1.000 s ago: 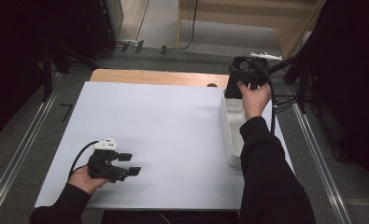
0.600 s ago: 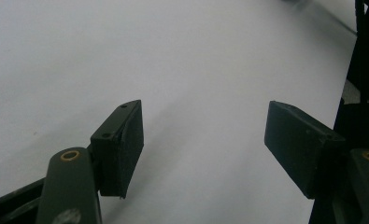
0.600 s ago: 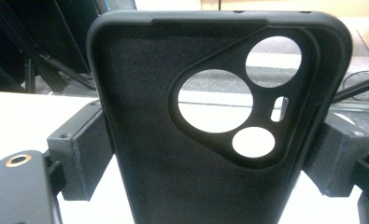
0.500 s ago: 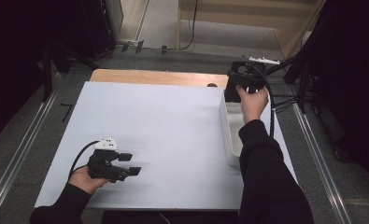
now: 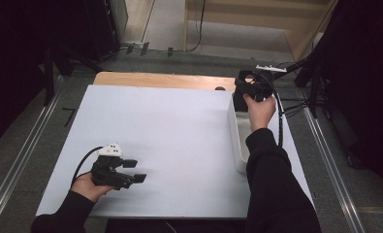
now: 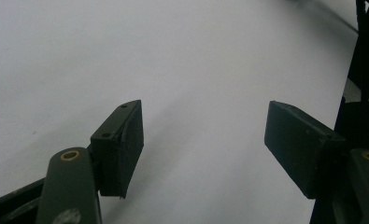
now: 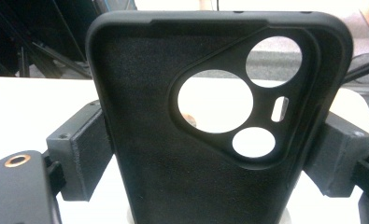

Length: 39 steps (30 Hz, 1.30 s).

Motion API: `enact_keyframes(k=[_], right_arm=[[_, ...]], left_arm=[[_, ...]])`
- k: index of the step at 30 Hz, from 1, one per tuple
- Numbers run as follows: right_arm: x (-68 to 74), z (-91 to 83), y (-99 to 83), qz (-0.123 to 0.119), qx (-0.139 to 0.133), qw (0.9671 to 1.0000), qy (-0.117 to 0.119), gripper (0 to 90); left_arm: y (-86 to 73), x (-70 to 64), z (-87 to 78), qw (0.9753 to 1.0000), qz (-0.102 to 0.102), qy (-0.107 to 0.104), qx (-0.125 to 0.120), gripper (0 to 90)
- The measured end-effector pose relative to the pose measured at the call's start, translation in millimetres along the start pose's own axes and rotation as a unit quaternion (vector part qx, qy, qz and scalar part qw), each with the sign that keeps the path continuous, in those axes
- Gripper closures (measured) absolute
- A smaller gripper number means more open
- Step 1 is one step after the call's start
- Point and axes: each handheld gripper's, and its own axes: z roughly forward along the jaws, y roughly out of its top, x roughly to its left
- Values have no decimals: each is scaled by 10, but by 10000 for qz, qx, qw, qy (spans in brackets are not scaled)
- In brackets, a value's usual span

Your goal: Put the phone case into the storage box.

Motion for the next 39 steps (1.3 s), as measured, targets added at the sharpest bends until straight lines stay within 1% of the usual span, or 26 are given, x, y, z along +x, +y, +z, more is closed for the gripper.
enact_keyframes(k=[5, 6, 7, 11, 15, 19, 22, 25, 26, 29, 33, 37, 39], right_arm=[[-22, 33, -70, 12, 89, 10000, 13, 118], [-25, 39, -77, 5, 105, 9999, -14, 118], [-29, 41, -82, -19, 107, 9999, -20, 118], [-38, 46, -109, 15, 87, 10000, -7, 118], [-33, 73, -167, 25, 139, 9999, -36, 118], [-10, 85, -192, -85, 159, 9998, -53, 117], [-13, 99, -203, -14, 236, 9997, -35, 115], [-16, 109, -218, -67, 285, 9995, -121, 115], [-16, 111, -223, -43, 289, 9995, -138, 114], [-30, 112, -234, 44, 275, 9995, -118, 114], [-40, 102, -237, 94, 249, 9996, -53, 111], [-32, 100, -231, 46, 291, 9996, -16, 109], [-36, 95, -225, 56, 277, 9996, 64, 103]], left_arm=[[1, 2, 0, 10000, 10, 15, 18, 286], [2, 3, 1, 10000, 11, 6, 19, 286], [3, 2, 0, 10000, 10, 12, 26, 286], [1, -1, 5, 10000, 3, 16, 10, 286], [2, -4, 6, 10000, 11, 13, 15, 286], [9, -8, 16, 10000, -1, 5, -7, 286], [13, -8, 22, 10000, 48, 15, 52, 286], [14, -11, 15, 10000, 31, 19, 40, 286], [14, -10, 17, 10000, 20, 16, 11, 286], [18, -6, 21, 10000, 33, 11, 41, 286], [21, -11, 27, 10000, 67, -2, 51, 286], [21, -10, 22, 10000, 70, 4, 56, 286], [22, -13, 23, 10000, 66, -6, 49, 286]])
